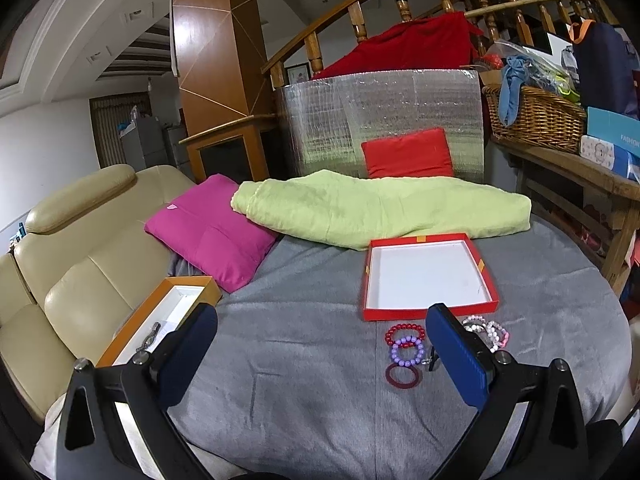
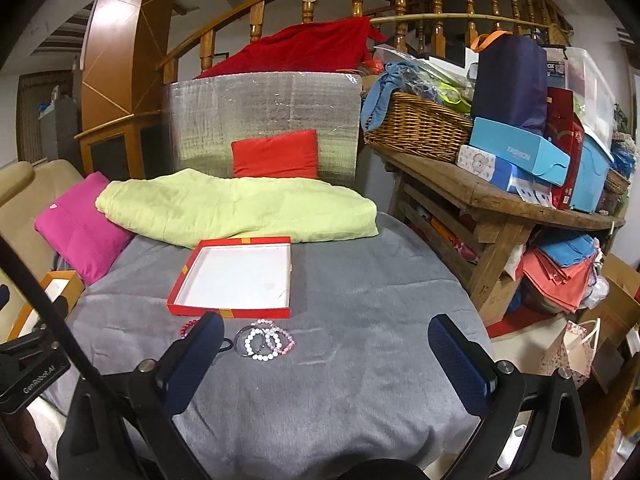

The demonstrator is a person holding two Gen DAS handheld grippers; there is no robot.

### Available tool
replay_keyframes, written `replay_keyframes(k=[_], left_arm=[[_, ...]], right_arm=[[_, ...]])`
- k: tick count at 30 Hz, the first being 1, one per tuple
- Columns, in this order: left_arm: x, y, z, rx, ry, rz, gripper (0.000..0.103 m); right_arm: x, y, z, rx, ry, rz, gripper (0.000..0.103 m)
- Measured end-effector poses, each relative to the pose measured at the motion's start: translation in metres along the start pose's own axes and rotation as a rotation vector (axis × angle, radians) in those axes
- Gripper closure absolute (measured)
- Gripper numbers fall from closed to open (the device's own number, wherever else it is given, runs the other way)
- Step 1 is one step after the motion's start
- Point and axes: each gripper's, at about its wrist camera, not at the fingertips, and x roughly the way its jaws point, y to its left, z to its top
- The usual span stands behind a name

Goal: Organize jewelry
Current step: 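Move both tools toward the bracelets lying beside the red tray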

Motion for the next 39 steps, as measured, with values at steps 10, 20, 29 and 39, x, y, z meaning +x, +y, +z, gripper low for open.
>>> replay_keyframes(k=[10, 20, 29, 39], left_arm=[[0.017, -0.003, -0.010, -0.004, 0.031, -0.003, 0.000], [0.040, -0.001, -0.015, -0.012, 0.063, -0.003, 0.000], [0.095, -0.001, -0.039, -0.015, 0.149, -0.005, 0.000], [0.162, -0.024, -0.070, 0.014, 0.270, -0.076, 0.000]], right_arm=[[0.016, 0.016, -0.004, -0.029, 0.018, 0.004, 0.000], [0.034, 0.021, -0.006, -0.048, 0.033, 0.021, 0.000], [0.087, 0.006, -0.013, -0.045, 0.095, 0.124, 0.000], [0.171, 0.009, -0.037, -0.083, 0.164, 0.244, 0.000]])
